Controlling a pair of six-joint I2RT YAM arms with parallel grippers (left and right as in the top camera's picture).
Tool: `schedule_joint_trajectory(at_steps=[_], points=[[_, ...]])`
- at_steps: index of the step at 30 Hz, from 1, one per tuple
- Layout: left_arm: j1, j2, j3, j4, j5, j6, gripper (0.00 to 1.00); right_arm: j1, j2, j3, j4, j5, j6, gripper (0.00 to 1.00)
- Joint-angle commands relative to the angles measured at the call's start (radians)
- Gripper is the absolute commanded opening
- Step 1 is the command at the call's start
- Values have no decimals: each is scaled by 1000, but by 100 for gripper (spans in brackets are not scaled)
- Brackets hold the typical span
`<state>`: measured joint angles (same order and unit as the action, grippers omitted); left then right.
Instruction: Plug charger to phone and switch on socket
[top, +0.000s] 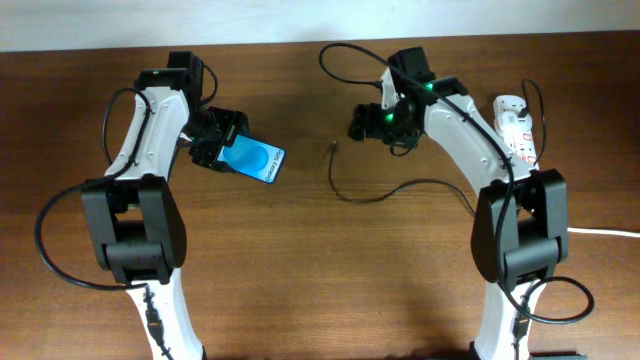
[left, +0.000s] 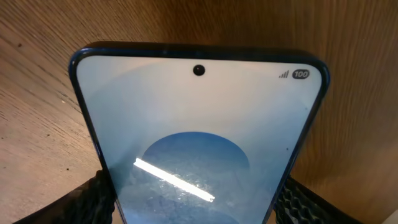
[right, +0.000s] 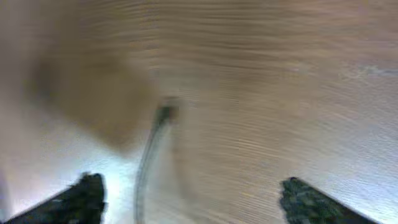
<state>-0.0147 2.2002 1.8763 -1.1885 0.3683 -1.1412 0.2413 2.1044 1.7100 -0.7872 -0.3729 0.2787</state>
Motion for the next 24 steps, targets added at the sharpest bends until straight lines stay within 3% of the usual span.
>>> schedule_joint_trajectory(at_steps=[1, 12, 19, 24], points=[[-2, -7, 26, 1, 29, 6, 0, -21, -28, 24, 42, -465, -143, 96], [-2, -7, 26, 1, 148, -142, 0, 60, -28, 24, 25, -362, 91, 87], [-2, -7, 26, 2, 251, -273, 0, 174, -28, 24, 137, -268, 243, 82], [-2, -7, 26, 2, 358, -283, 0, 218, -22, 23, 169, -194, 307, 70]])
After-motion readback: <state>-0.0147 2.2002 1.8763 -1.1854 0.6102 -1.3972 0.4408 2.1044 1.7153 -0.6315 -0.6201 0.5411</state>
